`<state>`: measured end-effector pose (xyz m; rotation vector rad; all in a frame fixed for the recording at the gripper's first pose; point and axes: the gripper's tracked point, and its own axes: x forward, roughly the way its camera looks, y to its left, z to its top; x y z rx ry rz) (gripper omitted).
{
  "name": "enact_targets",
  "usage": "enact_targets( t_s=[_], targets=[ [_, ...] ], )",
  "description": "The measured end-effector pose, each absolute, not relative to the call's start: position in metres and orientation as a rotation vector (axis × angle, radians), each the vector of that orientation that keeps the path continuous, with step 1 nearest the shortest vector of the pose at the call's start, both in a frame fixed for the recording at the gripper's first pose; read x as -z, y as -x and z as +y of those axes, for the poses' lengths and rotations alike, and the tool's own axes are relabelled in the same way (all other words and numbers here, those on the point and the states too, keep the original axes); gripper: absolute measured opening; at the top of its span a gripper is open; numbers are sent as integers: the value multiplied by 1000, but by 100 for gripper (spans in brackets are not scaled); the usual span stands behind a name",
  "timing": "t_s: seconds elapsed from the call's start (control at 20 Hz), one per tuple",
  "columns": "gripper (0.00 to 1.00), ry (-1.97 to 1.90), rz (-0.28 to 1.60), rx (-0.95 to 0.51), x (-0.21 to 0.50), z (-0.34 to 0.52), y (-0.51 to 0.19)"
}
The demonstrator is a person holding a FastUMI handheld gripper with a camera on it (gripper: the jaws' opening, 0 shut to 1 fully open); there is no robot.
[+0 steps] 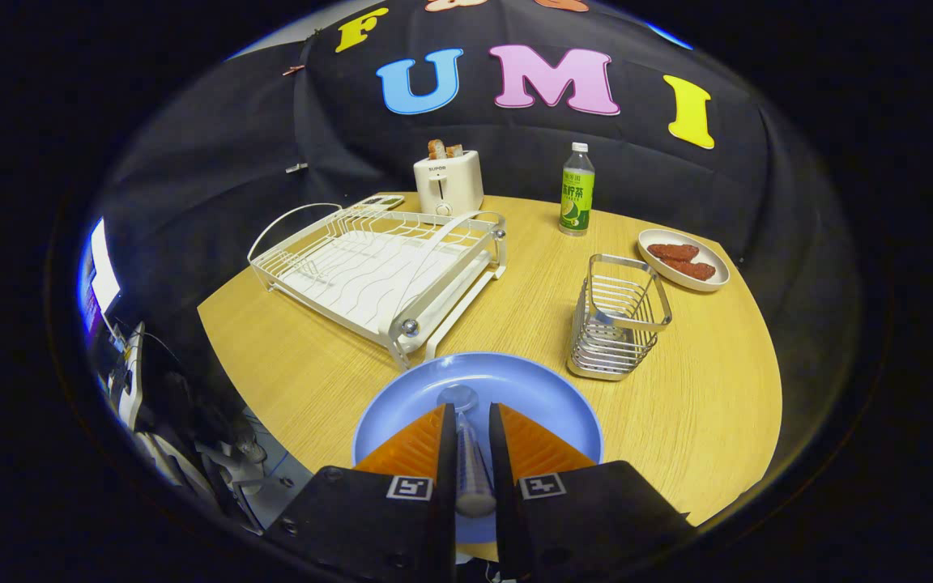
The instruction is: Take the plate from the dish rack, then take the spoon from the basket and place it into the plate.
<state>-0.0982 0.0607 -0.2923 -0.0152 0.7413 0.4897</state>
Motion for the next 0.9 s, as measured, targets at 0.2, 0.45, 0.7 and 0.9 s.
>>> enact_targets(
  t_s=[0.2,0.45,0.7,0.9],
  targets=[
    [29,-50,732,-465,276,60,86],
    [99,-50,573,-438,200,56,66],
    [99,-24,325,-378,94,46,53],
    [99,-65,194,-298,22,31,45]
  ],
)
